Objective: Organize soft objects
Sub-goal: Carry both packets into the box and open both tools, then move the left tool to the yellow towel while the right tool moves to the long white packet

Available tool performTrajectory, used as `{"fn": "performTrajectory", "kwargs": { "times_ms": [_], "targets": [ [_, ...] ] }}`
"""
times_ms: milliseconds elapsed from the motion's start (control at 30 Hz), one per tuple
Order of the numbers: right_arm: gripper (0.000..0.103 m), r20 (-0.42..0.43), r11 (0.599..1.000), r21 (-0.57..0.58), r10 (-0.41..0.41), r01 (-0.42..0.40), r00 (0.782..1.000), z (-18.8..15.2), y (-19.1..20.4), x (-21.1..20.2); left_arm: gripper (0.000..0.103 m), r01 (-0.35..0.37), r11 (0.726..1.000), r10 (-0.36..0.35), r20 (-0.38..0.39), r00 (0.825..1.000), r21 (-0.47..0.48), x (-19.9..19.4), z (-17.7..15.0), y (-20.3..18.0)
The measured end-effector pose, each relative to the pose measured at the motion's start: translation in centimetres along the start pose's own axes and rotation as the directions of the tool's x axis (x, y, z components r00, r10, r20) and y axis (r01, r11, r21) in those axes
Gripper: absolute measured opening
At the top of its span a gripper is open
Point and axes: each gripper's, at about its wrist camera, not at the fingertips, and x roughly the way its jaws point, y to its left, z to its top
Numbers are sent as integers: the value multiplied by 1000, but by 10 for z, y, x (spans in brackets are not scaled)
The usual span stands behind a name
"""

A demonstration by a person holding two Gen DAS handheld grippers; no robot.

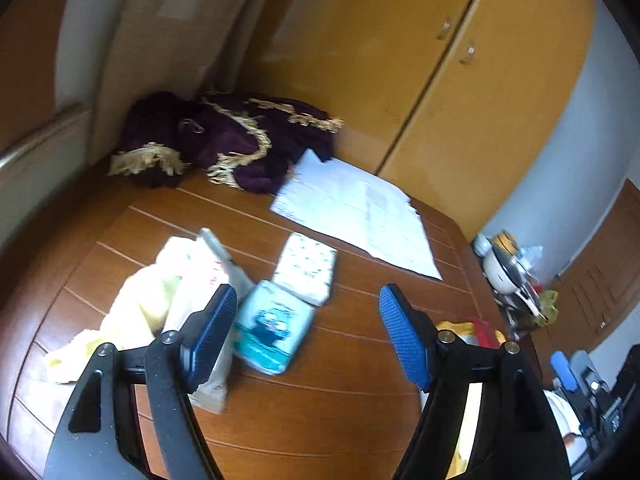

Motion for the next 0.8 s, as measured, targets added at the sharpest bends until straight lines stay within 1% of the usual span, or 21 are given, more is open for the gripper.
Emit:
{"fn": "performTrajectory", "kwargs": {
  "times_ms": [33,100,167,233,267,333,400,467,500,533,567,633,667,700,733,800],
  "targets": [
    [78,-11,999,-21,23,-24,1000,1,15,1,73,-30,999,30,26,999,-12,0,2,10],
    [78,-68,994,-73,71,-75,995,4,48,9,73,-87,996,89,83,993,-29,-2,5,25],
    [80,-111,993,-43,106,-111,988,10,77,22,73,-93,995,98,108,989,-48,-1,7,38],
    [80,-164,987,2,161,-163,973,13,102,43,73,-80,996,84,107,991,-45,0,8,48],
    [80,-183,986,23,169,-168,969,13,112,54,73,-74,997,77,103,992,-36,1,7,51],
    [80,-220,990,61,140,-130,965,10,131,85,73,-85,996,85,66,994,0,4,5,52],
    [79,-240,994,64,106,-93,965,1,144,115,74,-77,997,76,19,997,31,6,3,52],
    [78,-250,995,96,53,-30,967,-13,140,143,74,-79,995,80,-23,997,60,7,0,50],
    [73,-274,992,127,46,-11,961,-19,134,155,74,-81,994,84,-33,996,68,8,-1,50],
    [70,-297,989,150,54,-9,953,-24,128,164,74,-88,993,91,-42,995,73,10,-2,50],
    [70,-304,987,161,61,-12,951,-27,123,170,74,-96,992,100,-58,993,76,13,-3,50],
    [69,-294,988,156,38,9,955,-35,116,178,74,-100,993,106,-94,990,63,20,-3,51],
    [65,-299,987,160,30,19,954,-39,114,183,74,-94,994,99,-112,989,50,23,-4,53],
    [64,-306,984,178,41,14,951,-44,111,186,73,-89,995,93,-126,988,40,25,-5,55],
    [62,-306,978,207,72,-8,949,-48,108,189,72,-99,994,104,-131,986,46,26,-6,54],
    [62,-313,969,248,94,-15,945,-54,101,193,72,-135,988,143,-113,983,79,28,-9,51]
  ]
}}
